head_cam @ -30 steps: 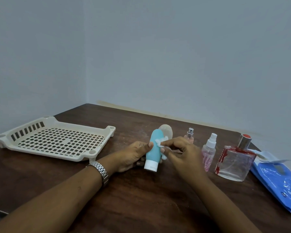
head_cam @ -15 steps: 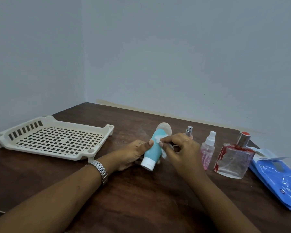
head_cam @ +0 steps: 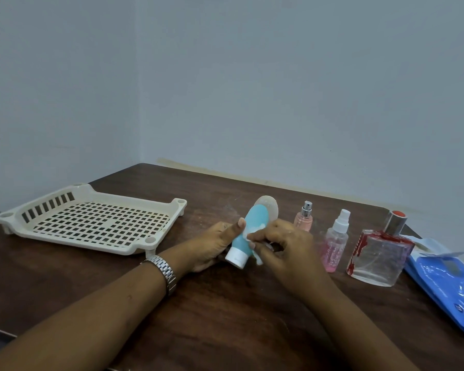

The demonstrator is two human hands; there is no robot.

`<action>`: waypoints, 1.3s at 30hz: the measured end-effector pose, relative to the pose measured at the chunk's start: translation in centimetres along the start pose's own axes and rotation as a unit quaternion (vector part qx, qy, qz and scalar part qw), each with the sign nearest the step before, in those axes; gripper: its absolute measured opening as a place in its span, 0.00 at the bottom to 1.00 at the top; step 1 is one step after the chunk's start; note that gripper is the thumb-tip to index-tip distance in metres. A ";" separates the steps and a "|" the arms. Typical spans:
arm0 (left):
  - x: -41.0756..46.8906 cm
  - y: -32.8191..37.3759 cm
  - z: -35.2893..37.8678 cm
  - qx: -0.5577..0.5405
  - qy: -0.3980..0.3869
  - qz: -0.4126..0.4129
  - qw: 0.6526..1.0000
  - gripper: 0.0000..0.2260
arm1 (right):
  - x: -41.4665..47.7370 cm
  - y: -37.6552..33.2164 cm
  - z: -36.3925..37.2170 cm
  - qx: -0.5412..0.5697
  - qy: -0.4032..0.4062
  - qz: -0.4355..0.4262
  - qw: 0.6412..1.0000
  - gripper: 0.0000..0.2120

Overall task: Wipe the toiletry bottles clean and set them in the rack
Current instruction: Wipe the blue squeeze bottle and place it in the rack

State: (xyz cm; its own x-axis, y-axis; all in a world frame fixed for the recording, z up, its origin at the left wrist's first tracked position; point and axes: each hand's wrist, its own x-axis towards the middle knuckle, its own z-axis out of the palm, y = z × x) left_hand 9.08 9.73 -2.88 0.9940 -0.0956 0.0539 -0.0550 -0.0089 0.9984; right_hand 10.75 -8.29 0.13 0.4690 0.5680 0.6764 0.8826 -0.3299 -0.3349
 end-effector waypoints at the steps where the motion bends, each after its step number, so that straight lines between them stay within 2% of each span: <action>1: 0.0 0.0 0.0 -0.005 -0.001 0.002 1.000 0.43 | 0.0 -0.1 -0.1 0.005 -0.024 -0.004 1.000 0.07; 5: 0.0 0.0 0.1 -0.016 0.007 0.004 1.000 0.42 | 0.0 0.2 -0.8 0.013 -0.099 -0.022 0.995 0.05; 8: 0.0 0.1 0.1 -0.026 0.016 -0.002 1.000 0.45 | 0.1 0.7 -1.4 -0.001 -0.100 -0.012 0.995 0.05; 11: -0.1 0.3 0.1 -0.041 -0.003 0.001 0.999 0.43 | 0.3 1.4 -1.9 0.018 -0.044 0.026 0.999 0.03; 15: -0.4 0.6 0.3 -0.054 -0.018 0.007 0.998 0.42 | 0.4 1.8 -1.8 0.053 0.059 0.077 0.994 0.09; 18: -0.5 0.8 0.4 -0.048 -0.027 0.012 0.998 0.42 | 0.4 1.8 -1.2 0.111 0.084 0.126 0.982 0.10; 22: -0.3 0.5 0.4 -0.042 0.008 -0.001 0.999 0.42 | 0.1 0.9 -0.2 0.117 0.014 0.117 0.986 0.13; 26: -0.1 0.3 0.3 -0.043 0.015 0.012 0.999 0.41 | -0.1 0.5 0.2 0.086 0.008 0.073 0.994 0.11; 31: 0.0 0.1 0.2 -0.048 0.019 0.012 0.999 0.40 | -0.2 0.4 0.1 0.045 -0.049 0.006 0.998 0.08; 35: 0.0 0.2 0.2 -0.058 0.014 0.007 0.998 0.42 | -0.1 0.8 -0.3 -0.015 -0.186 0.032 0.982 0.06; 36: 0.0 0.2 0.2 -0.059 0.014 0.007 0.998 0.43 | -0.2 0.9 -0.4 -0.020 -0.197 0.039 0.979 0.06; 39: 0.0 0.2 0.3 -0.061 0.023 0.001 0.998 0.44 | 0.1 1.0 -1.1 0.015 -0.118 0.074 0.990 0.08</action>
State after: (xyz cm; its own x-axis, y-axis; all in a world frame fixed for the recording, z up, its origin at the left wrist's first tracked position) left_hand 9.07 9.43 -2.65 0.9974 -0.0490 0.0536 -0.0479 0.1121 0.9925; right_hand 11.67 -9.42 0.56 0.5847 0.6772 0.4467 0.8025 -0.4023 -0.4406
